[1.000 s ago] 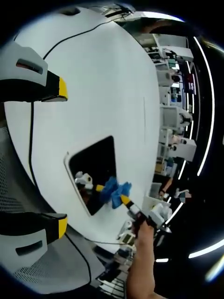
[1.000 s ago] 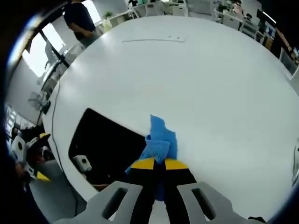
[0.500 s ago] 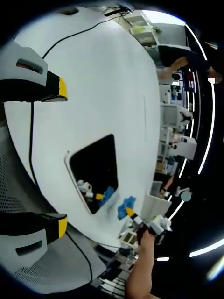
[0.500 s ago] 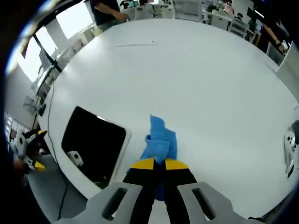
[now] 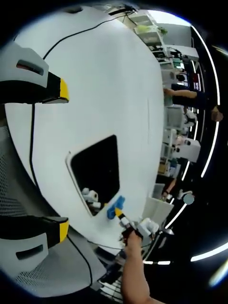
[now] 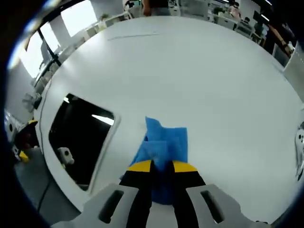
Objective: Wipe the mirror surface with the cleaning cloth until all visible marks leave the cleaned area.
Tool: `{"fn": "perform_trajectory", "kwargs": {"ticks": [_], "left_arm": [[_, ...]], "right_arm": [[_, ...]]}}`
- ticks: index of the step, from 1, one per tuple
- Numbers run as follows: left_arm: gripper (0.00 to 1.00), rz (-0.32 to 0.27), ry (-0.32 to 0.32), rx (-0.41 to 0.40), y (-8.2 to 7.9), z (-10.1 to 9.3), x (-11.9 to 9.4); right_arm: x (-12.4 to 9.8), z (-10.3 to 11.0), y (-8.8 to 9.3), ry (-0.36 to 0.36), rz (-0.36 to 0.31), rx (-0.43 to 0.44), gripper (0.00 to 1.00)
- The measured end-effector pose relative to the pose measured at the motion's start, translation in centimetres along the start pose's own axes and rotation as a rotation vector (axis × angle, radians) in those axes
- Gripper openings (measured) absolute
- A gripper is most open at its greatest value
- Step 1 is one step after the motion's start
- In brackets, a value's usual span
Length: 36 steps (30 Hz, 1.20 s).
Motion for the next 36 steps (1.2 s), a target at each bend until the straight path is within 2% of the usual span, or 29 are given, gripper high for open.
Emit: {"fn": "perform_trajectory", "kwargs": {"ticks": [2, 3, 6, 7, 9, 11, 12, 13, 15, 17, 20, 21, 22, 23, 26, 29, 31, 32, 36], "left_arm": [[0.99, -0.002, -0.002, -0.001, 0.0, 0.0, 0.0], [0.99, -0.003, -0.001, 0.0, -0.1, 0.0, 0.0], [0.99, 0.001, -0.002, 0.006, 0.0, 0.0, 0.0], [0.99, -0.001, -0.004, 0.006, -0.1, 0.0, 0.0], [0.99, -0.003, -0.007, 0.004, 0.0, 0.1, 0.0], [0.99, -0.008, -0.011, 0.001, -0.1, 0.2, -0.1], [0.99, -0.009, -0.012, 0.0, -0.1, 0.2, -0.1], [0.99, -0.008, -0.013, -0.001, -0.1, 0.2, -0.1], [0.99, -0.009, -0.015, 0.0, -0.2, 0.2, -0.2], [0.99, -0.006, -0.012, 0.002, -0.1, 0.1, -0.2], [0.99, -0.004, -0.009, 0.006, -0.1, 0.1, -0.2], [0.99, -0.002, -0.01, 0.006, -0.1, 0.1, -0.2], [0.99, -0.002, -0.011, 0.006, -0.1, 0.1, -0.2], [0.99, 0.0, -0.013, 0.01, -0.1, 0.1, -0.2], [0.99, 0.006, -0.021, 0.016, 0.0, 0.2, -0.2], [0.99, 0.01, -0.023, 0.025, 0.0, 0.2, -0.2], [0.99, 0.03, -0.038, 0.059, 0.1, 0.4, -0.2], [0.99, 0.037, -0.052, 0.086, 0.0, 0.5, -0.3], [1.0, 0.01, -0.062, 0.077, -0.3, 0.6, -0.4]], "right_arm": [[0.2, 0.0, -0.3, 0.005, -0.031, -0.101, 0.11], [0.2, 0.0, -0.2, 0.005, -0.035, -0.104, 0.11], [0.0, 0.2, -0.1, -0.034, -0.057, -0.031, 0.15], [0.1, 0.3, -0.1, -0.049, -0.072, -0.01, 0.2], [-0.5, 0.5, -0.1, -0.028, -0.123, -0.013, 0.32], [-0.7, 1.0, -0.4, -0.03, -0.228, -0.036, 0.55], [-0.9, 1.2, -0.5, -0.034, -0.262, -0.036, 0.64], [-1.1, 1.4, 0.0, -0.046, -0.269, -0.029, 0.73], [-1.4, 1.5, 0.9, -0.056, -0.275, -0.012, 0.78], [-2.0, 1.7, 1.3, -0.063, -0.322, 0.003, 0.83], [-3.1, 2.2, 1.6, -0.108, -0.387, 0.02, 0.99], [-3.9, 3.0, 1.8, -0.166, -0.408, 0.075, 1.0], [-4.5, 3.2, 1.7, -0.194, -0.437, 0.118, 1.0], [-5.1, 3.6, 1.9, -0.226, -0.443, 0.123, 1.0], [-6.3, 3.5, 2.5, -0.189, -0.465, 0.076, 1.0], [-7.1, 3.3, 3.0, -0.189, -0.481, 0.077, 1.0], [-7.4, 2.9, 3.6, -0.158, -0.484, 0.06, 1.0], [-7.6, 2.6, 3.8, -0.145, -0.513, 0.037, 1.0], [-8.0, 2.2, 4.9, -0.136, -0.552, -0.014, 1.0]]}}
Point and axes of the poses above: the point that each gripper's makers call its tool centre point, and the gripper's own axes: x roughly forward along the fingers, z roughly to its left, y roughly out of its underside, the point moved 3 cm from there along -x, roughly backward along the fingers, and after that the axes turned 3 degrees about y, right-handed, at the moved point
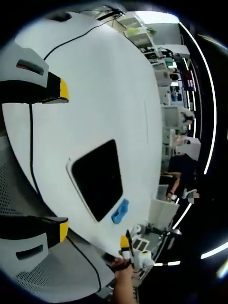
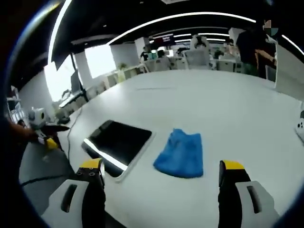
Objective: Wipe the mirror surface with the cleaning cloth until all visible marks leave the cleaned area.
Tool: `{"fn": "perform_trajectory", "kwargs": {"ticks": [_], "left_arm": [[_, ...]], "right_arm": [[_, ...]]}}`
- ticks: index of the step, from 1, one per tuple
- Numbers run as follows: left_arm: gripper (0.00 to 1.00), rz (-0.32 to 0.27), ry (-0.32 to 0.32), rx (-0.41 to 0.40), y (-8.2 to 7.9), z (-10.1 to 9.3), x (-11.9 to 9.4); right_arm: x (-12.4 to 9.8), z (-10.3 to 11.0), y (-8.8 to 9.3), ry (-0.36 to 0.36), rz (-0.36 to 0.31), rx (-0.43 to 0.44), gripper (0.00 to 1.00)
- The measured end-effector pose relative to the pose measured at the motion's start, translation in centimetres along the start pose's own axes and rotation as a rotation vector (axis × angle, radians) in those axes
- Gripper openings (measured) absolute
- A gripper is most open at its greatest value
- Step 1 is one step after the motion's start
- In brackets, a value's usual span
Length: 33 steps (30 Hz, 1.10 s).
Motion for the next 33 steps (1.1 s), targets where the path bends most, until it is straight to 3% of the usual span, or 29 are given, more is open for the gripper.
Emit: {"fn": "perform_trajectory", "kwargs": {"ticks": [2, 5, 8, 14, 20, 28, 33], "left_arm": [[1.0, -0.02, -0.001, -0.026, -0.2, 0.1, -0.2], [1.0, -0.031, 0.008, -0.027, -0.4, -0.1, -0.2], [1.0, -0.02, 0.027, 0.036, -0.6, -0.7, -0.2], [1.0, -0.06, 0.012, 0.015, -1.0, -0.5, -0.3], [1.0, -0.062, 0.022, 0.008, -1.1, -0.8, -0.2], [1.0, -0.052, 0.03, 0.005, -1.0, -0.9, -0.2], [1.0, -0.077, 0.02, 0.002, -1.4, -0.8, -0.5]], "right_arm": [[-0.7, -0.3, 0.2, -0.007, -0.042, -0.07, 1.0], [-2.2, -0.7, 0.9, -0.006, -0.077, -0.075, 1.0], [-4.1, -1.9, 1.0, 0.022, -0.144, -0.101, 1.0], [-6.0, -2.4, 3.4, 0.034, -0.13, -0.127, 1.0], [-7.0, -2.3, 4.9, 0.051, -0.119, -0.073, 1.0], [-7.4, -3.0, 4.2, 0.071, -0.155, -0.033, 1.0], [-6.9, -2.7, 3.6, 0.066, -0.144, -0.025, 1.0]]}}
Point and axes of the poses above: the point that each gripper's makers call its tool centre point, and the gripper's own axes: x roughly forward along the fingers, z roughly to its left, y roughly out of its underside, the point moved 3 cm from there along -x, roughly backward along the fingers, and after that the axes turned 3 degrees about y, right-handed, at the moved point
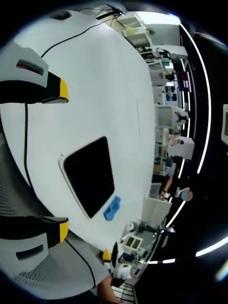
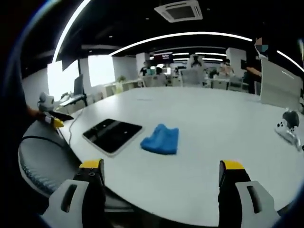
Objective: Wipe the mirror surface with the cleaning cloth until all visible marks leave the cleaned area.
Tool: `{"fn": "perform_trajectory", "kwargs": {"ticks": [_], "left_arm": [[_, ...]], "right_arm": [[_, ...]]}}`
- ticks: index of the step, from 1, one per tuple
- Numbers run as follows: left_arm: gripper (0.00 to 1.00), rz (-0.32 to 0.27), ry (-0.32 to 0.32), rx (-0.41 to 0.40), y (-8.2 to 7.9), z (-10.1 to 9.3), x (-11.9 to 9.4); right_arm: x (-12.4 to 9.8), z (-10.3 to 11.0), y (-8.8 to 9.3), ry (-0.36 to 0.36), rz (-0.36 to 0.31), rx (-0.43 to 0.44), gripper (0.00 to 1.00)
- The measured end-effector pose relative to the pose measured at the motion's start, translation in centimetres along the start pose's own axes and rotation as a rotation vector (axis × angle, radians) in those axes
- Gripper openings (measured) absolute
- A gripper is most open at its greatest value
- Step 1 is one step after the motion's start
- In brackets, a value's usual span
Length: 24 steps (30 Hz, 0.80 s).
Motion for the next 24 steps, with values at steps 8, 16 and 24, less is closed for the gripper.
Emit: {"fn": "perform_trajectory", "kwargs": {"ticks": [8, 16, 24], "left_arm": [[1.0, -0.011, -0.003, -0.029, -0.01, 0.08, 0.04], [1.0, -0.006, 0.002, -0.028, 0.08, 0.04, 0.2], [1.0, -0.003, -0.001, -0.026, 0.14, 0.05, 0.21]], "right_arm": [[0.58, 0.26, -0.74, -0.01, -0.008, -0.007, 1.0], [0.54, 0.51, -0.27, -0.021, 0.0, -0.007, 1.0], [0.69, 0.94, 0.01, -0.026, 0.009, 0.001, 1.0]]}}
Point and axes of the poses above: the point that each gripper's makers call its tool centre point, and the gripper's own axes: x roughly forward along the fingers, z roughly to its left, y roughly out of its underside, the point moved 3 cm from there along -x, roughly backward along the fingers, and after that the axes turned 3 degrees about y, right-handed, at the moved point
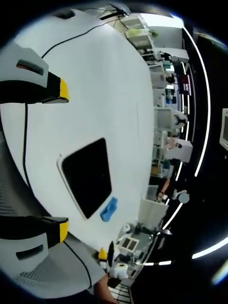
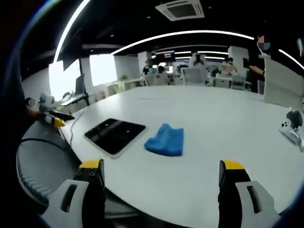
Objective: Wipe the mirror surface with the cleaning cloth until all visible marks leave the cleaned area.
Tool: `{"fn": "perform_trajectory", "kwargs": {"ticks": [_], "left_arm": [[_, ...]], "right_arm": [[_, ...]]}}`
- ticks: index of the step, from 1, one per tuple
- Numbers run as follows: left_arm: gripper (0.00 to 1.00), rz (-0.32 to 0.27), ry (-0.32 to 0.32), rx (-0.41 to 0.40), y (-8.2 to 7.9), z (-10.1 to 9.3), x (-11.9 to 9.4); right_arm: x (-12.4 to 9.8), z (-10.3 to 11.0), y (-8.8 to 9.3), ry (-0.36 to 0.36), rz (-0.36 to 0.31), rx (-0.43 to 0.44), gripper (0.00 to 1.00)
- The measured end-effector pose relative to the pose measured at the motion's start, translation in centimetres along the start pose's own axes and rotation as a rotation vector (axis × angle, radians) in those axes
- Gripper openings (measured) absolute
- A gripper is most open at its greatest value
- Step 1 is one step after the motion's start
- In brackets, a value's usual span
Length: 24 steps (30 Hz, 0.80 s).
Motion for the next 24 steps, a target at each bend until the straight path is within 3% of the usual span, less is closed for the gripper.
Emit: {"fn": "perform_trajectory", "kwargs": {"ticks": [24], "left_arm": [[0.99, 0.005, 0.0, -0.013, 0.12, 0.06, 0.06]], "right_arm": [[0.1, 0.57, -0.07, -0.001, -0.001, -0.001, 1.0]]}}
Point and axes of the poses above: the point that each gripper's makers call its tool centre point, and the gripper's own axes: x roughly forward along the fingers, z roughly to its left, y roughly out of its underside, the point moved 3 cm from there along -x, roughly backward along the fingers, and after that the axes turned 3 degrees about y, right-handed, at the moved point
